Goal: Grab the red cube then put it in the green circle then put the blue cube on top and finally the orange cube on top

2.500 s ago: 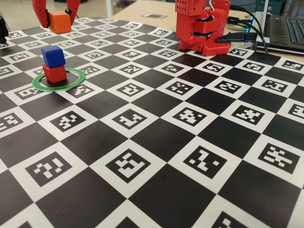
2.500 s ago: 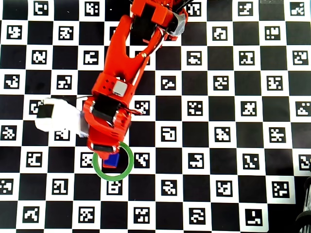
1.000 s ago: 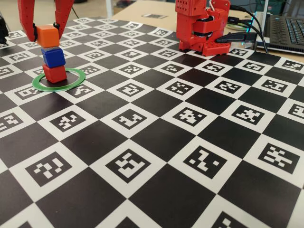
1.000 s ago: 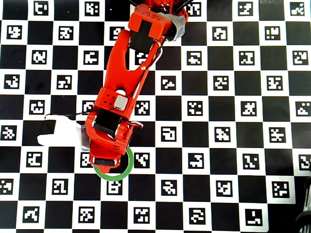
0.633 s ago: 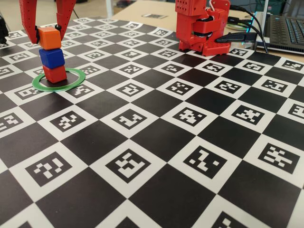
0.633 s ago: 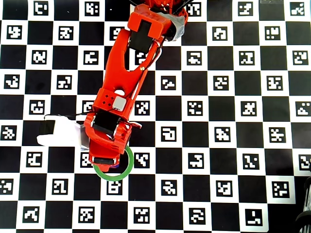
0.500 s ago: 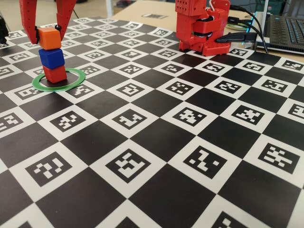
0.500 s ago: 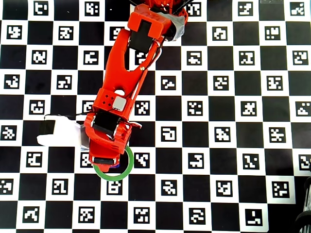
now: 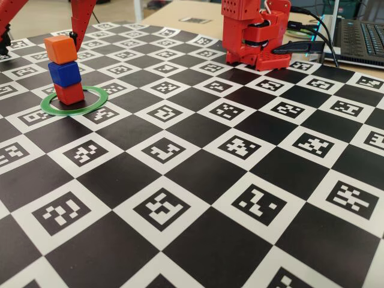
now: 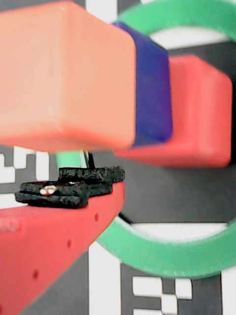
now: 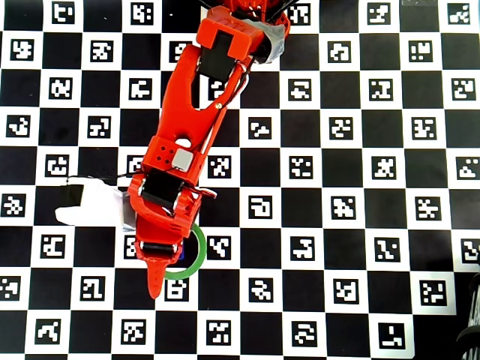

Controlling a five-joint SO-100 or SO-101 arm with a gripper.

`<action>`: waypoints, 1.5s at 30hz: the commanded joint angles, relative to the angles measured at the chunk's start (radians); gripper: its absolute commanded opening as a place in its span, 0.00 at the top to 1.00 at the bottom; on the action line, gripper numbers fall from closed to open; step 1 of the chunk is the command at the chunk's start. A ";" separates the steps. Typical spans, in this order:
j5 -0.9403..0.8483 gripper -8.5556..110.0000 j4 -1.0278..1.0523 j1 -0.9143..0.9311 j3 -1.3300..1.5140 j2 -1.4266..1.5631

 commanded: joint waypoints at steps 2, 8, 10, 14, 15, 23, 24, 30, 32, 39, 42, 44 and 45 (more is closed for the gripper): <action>0.018 0.44 0.023 0.012 0.008 0.176; 0.041 0.44 0.021 0.003 0.126 0.371; 0.048 0.44 0.020 -0.006 0.176 0.443; 0.058 0.47 0.009 -0.031 0.299 0.588; 0.066 0.49 -0.006 -0.037 0.337 0.620; 0.101 0.71 -0.210 -0.081 0.681 0.854; 0.100 0.74 -0.235 -0.091 0.721 0.882; 0.041 0.98 -0.407 -0.143 0.940 1.020; -0.038 0.98 -0.479 -0.167 1.028 1.057; -0.491 0.98 -0.749 -0.275 1.388 1.220; -0.607 0.98 -0.833 -0.310 1.513 1.287; -0.675 0.98 -0.881 -0.334 1.595 1.341; -0.707 0.98 -0.900 -0.347 1.638 1.370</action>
